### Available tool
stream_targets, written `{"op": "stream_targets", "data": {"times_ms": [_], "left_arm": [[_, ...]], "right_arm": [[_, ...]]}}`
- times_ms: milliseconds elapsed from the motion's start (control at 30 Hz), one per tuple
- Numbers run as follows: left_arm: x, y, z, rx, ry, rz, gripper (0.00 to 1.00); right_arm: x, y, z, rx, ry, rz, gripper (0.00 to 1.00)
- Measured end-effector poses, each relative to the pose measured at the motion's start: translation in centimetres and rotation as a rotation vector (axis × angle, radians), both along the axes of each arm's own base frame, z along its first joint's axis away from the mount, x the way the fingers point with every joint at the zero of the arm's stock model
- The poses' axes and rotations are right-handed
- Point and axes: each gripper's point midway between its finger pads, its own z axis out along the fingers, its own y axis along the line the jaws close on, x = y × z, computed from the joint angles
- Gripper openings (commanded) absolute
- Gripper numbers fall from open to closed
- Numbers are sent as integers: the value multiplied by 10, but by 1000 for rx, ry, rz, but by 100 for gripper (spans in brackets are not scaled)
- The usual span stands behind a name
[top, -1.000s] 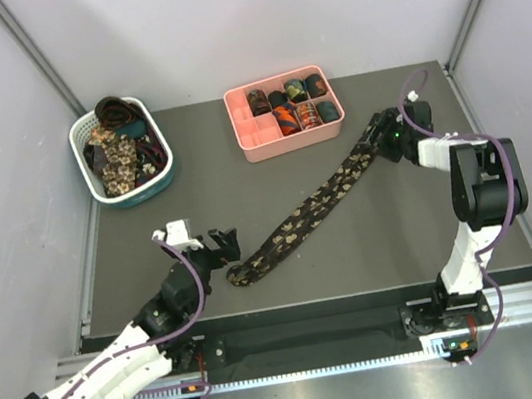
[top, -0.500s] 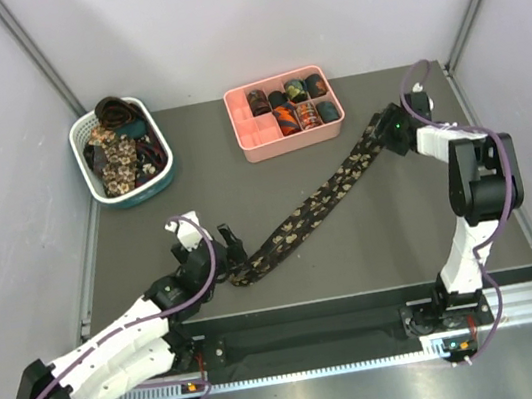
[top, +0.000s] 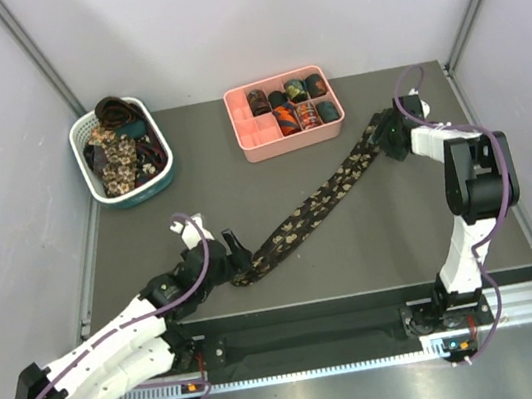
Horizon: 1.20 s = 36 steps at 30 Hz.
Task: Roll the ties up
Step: Flatten the tie
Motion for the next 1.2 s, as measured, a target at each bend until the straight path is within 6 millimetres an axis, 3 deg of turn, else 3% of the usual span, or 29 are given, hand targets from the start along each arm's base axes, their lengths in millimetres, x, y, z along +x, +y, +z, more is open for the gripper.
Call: {"op": "stream_targets", "data": {"times_ms": [200,433,533,567,667,700,800,1067,1167,1200], "left_arm": [[-14,2,-24,16,127,25,80],[-14,7,-37,21,175,111,71],[-14,10,-45,41,196,139,56],[-14,11,-48,47,204,150,43],[-15,13,-55,58,224,173,24],[-16,14,-56,58,226,177,13],[-17,16,-58,60,233,187,0],[-23,18,-52,55,227,153,0],[-24,13,-49,40,215,109,0],[-24,12,-50,34,212,96,0]], "right_arm": [[0,1,0,2,-2,-2,61],[1,9,0,-2,-5,8,61],[1,13,0,-5,-6,15,61],[1,14,0,-7,-6,16,61],[2,15,0,-9,-10,18,61],[2,16,0,-9,-13,18,60],[4,16,-1,-7,-18,13,58],[17,17,-2,4,-33,-3,53],[19,16,-3,2,-34,-16,43],[19,15,-3,1,-33,-19,32]]}}
